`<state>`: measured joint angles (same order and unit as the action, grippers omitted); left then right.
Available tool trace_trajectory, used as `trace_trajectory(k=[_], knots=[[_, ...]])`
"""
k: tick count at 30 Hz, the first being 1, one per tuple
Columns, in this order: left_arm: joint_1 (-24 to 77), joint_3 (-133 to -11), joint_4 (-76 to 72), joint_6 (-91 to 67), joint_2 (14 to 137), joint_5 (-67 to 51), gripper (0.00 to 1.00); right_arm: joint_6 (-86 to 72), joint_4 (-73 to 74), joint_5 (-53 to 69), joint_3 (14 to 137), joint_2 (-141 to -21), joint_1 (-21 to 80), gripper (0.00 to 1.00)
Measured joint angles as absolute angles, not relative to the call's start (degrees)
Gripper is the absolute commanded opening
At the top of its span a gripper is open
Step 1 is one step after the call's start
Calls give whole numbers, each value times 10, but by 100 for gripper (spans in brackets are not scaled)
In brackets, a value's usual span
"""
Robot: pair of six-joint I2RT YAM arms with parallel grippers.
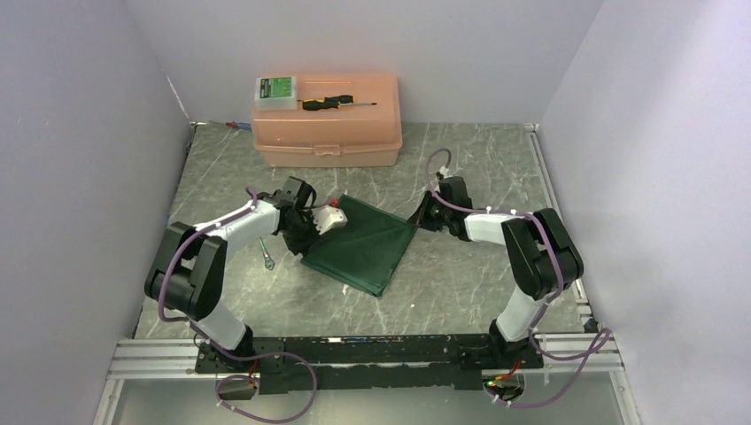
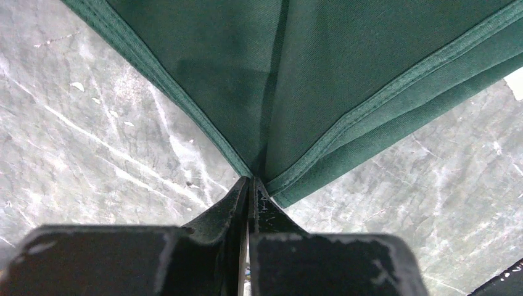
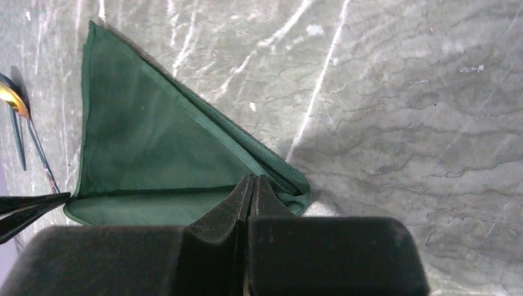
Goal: Fold the napkin into a case and place the utensils inside
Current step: Smooth out the upper triangle-folded napkin at the center of the board.
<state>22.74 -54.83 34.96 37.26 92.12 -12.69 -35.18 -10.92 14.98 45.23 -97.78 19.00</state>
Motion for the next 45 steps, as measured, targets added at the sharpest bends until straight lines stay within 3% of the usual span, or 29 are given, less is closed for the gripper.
trace_trajectory(k=[15, 21, 27, 45], knots=[[245, -514, 331, 385, 910, -108, 4, -382, -178, 194, 431, -1015, 160, 0], [247, -507, 322, 395, 908, -91, 4, -391, -176, 218, 423, -1005, 159, 18], [248, -507, 322, 397, 908, -92, 3, -392, -146, 225, 423, -945, 167, 27], [250, -493, 330, 414, 893, -91, 3, -397, -145, 211, 423, -984, 216, 25]])
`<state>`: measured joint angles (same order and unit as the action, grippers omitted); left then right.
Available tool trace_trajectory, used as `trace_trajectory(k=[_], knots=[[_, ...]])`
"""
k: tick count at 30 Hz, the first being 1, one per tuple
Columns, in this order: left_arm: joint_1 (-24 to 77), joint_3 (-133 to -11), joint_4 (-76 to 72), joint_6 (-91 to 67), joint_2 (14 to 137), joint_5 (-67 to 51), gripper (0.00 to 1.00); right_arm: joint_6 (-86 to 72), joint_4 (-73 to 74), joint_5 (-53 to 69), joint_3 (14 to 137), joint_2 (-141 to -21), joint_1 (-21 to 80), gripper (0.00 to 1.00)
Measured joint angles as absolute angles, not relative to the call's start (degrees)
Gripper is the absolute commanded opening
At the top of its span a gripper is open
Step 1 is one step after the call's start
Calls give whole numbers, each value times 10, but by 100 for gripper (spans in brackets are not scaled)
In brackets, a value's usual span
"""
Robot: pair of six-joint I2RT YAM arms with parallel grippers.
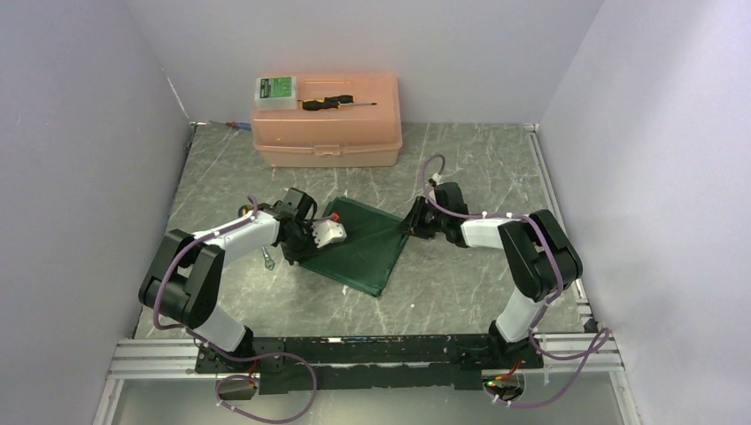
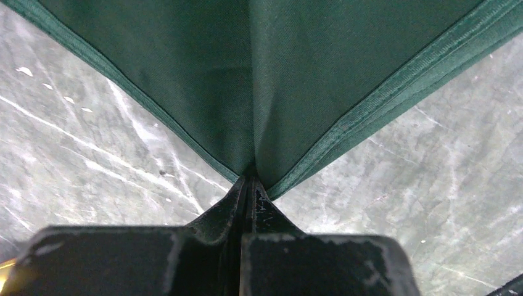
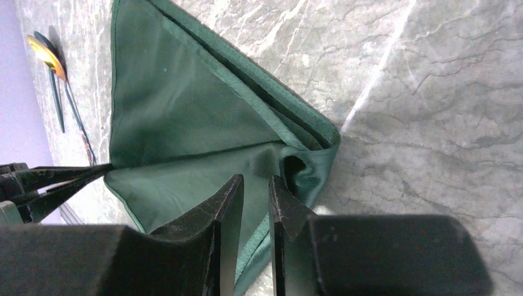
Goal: Fold the napkin into a case and place the utensils inside
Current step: Smooth out the upper triangle-folded napkin at the center of the board.
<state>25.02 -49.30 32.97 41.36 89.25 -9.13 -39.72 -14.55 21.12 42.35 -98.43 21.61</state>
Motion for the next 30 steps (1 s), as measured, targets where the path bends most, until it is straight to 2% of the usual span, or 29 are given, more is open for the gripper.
trace_trajectory(k=[9, 14, 18, 20, 21, 23, 25, 30], knots=[[252, -487, 339, 427, 886, -91, 4, -420, -157, 251, 423, -986, 187, 26], [253, -486, 334, 426, 886, -88, 13, -434, -181, 274, 424, -994, 179, 24], [256, -486, 327, 426, 886, -77, 27, -436, -188, 276, 416, -999, 179, 19], [256, -486, 324, 427, 887, -72, 37, -435, -189, 276, 406, -999, 179, 18], [256, -487, 323, 429, 887, -71, 46, -434, -188, 276, 399, -999, 179, 18], [256, -493, 333, 436, 889, -71, 70, -433, -186, 276, 389, -996, 177, 18], [256, -505, 358, 448, 889, -80, 74, -429, -174, 273, 386, -982, 176, 19], [256, -553, 449, 474, 889, -117, 75, -413, -122, 269, 397, -909, 176, 20]])
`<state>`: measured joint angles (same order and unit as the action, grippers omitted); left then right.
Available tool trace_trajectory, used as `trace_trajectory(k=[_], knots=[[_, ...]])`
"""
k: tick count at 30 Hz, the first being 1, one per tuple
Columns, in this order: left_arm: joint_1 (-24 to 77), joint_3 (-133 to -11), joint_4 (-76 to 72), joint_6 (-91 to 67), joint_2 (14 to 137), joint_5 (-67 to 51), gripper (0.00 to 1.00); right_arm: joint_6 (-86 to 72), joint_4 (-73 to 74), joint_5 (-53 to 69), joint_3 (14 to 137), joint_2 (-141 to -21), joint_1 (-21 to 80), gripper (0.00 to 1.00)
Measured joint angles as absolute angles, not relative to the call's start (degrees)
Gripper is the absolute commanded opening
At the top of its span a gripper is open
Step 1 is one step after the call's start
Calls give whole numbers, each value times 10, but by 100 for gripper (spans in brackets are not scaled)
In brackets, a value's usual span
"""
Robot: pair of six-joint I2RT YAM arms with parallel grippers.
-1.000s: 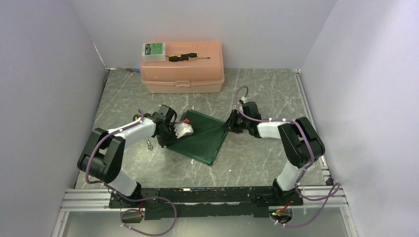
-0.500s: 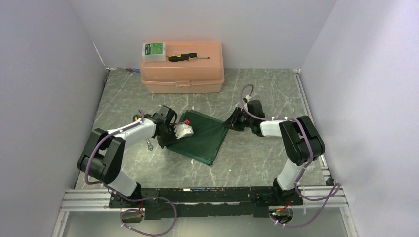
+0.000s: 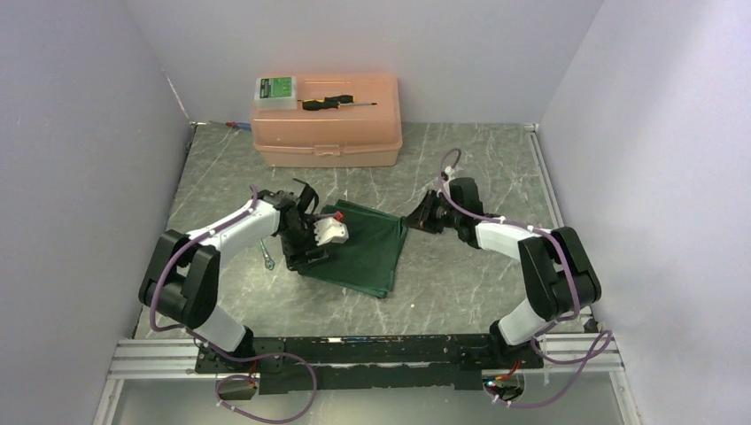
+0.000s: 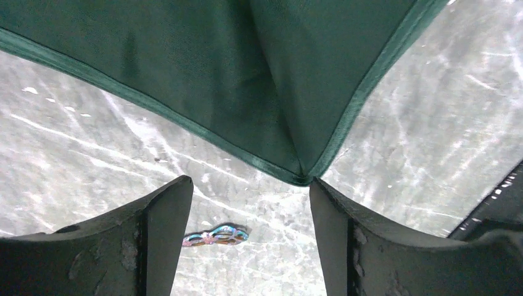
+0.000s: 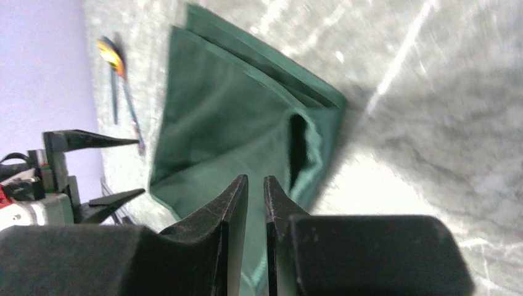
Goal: Fold the napkin into a case and place the utensils inside
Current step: Smooth out the upper triangle-folded napkin at the center of the board.
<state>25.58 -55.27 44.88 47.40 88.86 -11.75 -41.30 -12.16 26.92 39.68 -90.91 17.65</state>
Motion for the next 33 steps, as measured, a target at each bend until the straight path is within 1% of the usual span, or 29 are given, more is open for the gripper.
trace_trajectory(k=[4, 7, 12, 16, 21, 26, 33], knots=[[253, -608, 495, 476, 890, -144, 74, -410, -121, 271, 435, -899, 176, 19], [252, -641, 505, 473, 899, -159, 72, -412, -125, 273, 453, -915, 183, 22], [249, -643, 499, 469, 918, -162, 67, -401, -91, 237, 455, -926, 235, 24], [245, -631, 492, 458, 932, -166, 59, -391, -78, 214, 445, -919, 263, 24], [235, -615, 448, 425, 962, -155, 48, -381, -68, 188, 467, -933, 255, 21], [214, -616, 395, 394, 1000, -130, 47, -382, -90, 171, 488, -972, 233, 16], [203, -644, 344, 371, 1026, -116, 47, -399, -127, 148, 429, -987, 205, 14]])
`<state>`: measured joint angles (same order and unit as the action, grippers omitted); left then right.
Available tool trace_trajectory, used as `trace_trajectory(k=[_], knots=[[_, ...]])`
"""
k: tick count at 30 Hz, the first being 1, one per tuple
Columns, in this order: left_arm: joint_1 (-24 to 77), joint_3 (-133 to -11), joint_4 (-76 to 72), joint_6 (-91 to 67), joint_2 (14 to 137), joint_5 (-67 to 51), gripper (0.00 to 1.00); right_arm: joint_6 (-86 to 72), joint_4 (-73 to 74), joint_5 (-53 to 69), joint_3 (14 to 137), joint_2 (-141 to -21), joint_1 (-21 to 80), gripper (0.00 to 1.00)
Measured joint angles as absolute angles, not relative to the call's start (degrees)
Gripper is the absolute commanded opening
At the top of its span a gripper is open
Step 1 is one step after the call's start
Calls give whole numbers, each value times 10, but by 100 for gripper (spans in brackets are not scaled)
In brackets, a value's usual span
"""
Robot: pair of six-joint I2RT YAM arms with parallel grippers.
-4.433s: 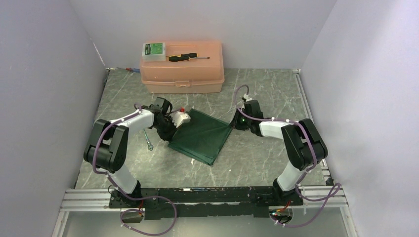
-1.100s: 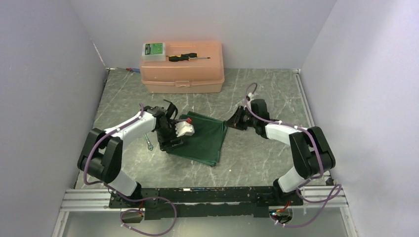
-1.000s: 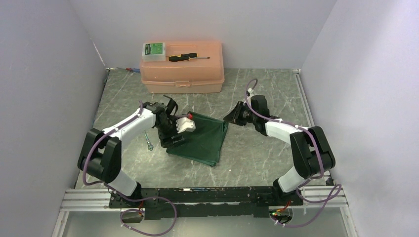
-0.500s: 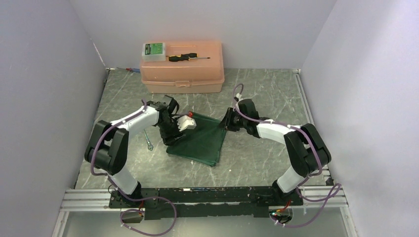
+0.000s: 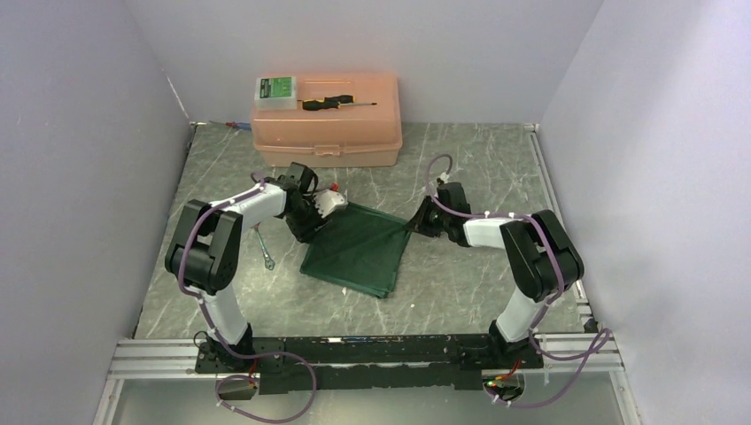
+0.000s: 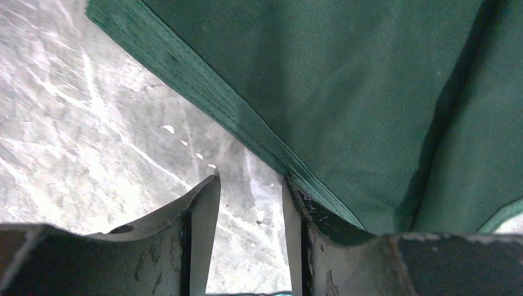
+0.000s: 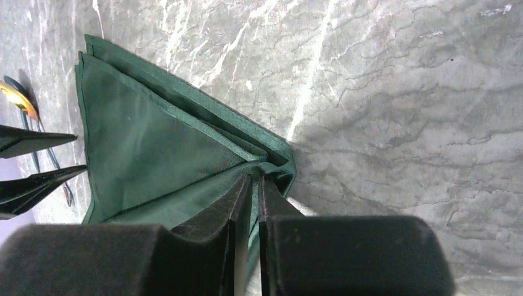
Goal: Fold the napkin into a case and place the utensils inside
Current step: Smooth out the upper triangle-folded napkin at the center of the board, then pick up the upper triangle-folded napkin from the center of the board.
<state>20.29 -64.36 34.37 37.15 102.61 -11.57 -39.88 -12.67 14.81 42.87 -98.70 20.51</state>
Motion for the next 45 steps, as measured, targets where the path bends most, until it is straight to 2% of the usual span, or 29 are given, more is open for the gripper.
trace_trajectory(k=[6, 16, 26, 29, 33, 37, 45], knots=[[203, -647, 319, 356, 1029, -111, 49, -408, -161, 138, 396, -970, 206, 20], [199, -730, 335, 329, 1042, -133, 47, -408, -159, 139, 369, -921, 206, 25], [197, -736, 322, 310, 1099, -144, 44, -410, -144, 137, 349, -857, 234, 27], [197, -737, 317, 308, 1101, -143, 43, -403, -133, 138, 348, -857, 276, 24], [197, -739, 306, 308, 1104, -141, 41, -391, -130, 144, 331, -849, 340, 13], [198, -740, 299, 308, 1105, -141, 40, -371, -113, 149, 316, -832, 376, 6], [215, -752, 281, 308, 1115, -128, 39, -325, -104, 188, 315, -833, 383, 3]])
